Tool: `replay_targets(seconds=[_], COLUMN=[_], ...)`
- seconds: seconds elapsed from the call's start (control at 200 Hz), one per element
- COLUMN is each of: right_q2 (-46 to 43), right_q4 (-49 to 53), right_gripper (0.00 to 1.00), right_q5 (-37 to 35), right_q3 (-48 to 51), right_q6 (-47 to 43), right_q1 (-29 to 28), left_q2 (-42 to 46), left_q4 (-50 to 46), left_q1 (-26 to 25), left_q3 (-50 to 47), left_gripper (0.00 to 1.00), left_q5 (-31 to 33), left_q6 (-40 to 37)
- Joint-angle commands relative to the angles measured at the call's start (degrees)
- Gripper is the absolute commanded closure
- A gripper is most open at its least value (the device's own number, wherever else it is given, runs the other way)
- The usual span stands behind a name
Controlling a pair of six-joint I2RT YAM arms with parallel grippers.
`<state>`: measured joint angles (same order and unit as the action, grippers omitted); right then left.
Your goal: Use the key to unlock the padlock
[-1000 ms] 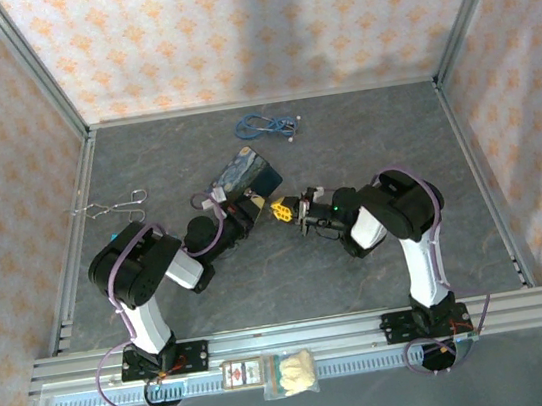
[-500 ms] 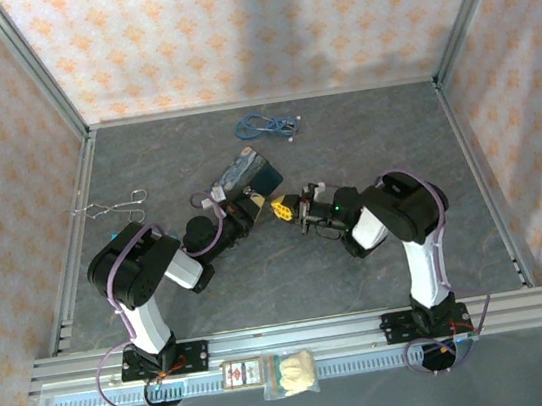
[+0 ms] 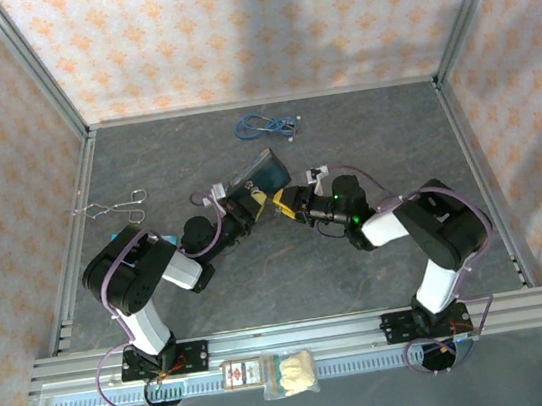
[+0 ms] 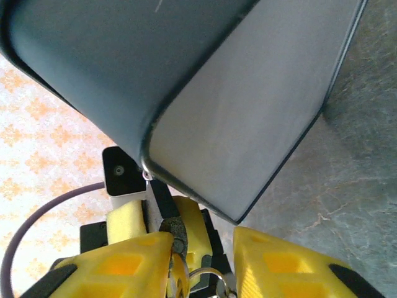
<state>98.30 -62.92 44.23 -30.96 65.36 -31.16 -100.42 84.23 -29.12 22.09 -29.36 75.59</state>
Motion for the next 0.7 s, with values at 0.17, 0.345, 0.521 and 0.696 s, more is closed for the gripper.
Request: replay_targets(seconds=[0.17,0.345,0.521,0.696], right_q2=[-4.44,-8.84,-10.96,-13.89], right_q4=[3.34,8.76,8.67,10.62], right_gripper=[0.52,0.45,0.43,0.36], right_q5=[-5.2,-7.23,-6.96,-9.98], right_q3=[-0.41,1.59,3.9,7.01], right_q6=[-5.52,-8.96,-9.46,-10.76], right_q1=[-0.05,-0.04,-0.19,-0.15], left_q2=[2.6,3.1,3.64,5.02], left_q4=[-1.97,-8.72,-13.84,-18.94], left_q1=[-3.33,-3.34,-3.4,-3.64], left_q3=[1.27,2.95,4.92,6.07], left_gripper=[1.0,1.0,1.0,1.0], left_q5=[-4.91,-1.96,0.71,5.38], left_q6=[0.52,0.2,-0.14,-0.78])
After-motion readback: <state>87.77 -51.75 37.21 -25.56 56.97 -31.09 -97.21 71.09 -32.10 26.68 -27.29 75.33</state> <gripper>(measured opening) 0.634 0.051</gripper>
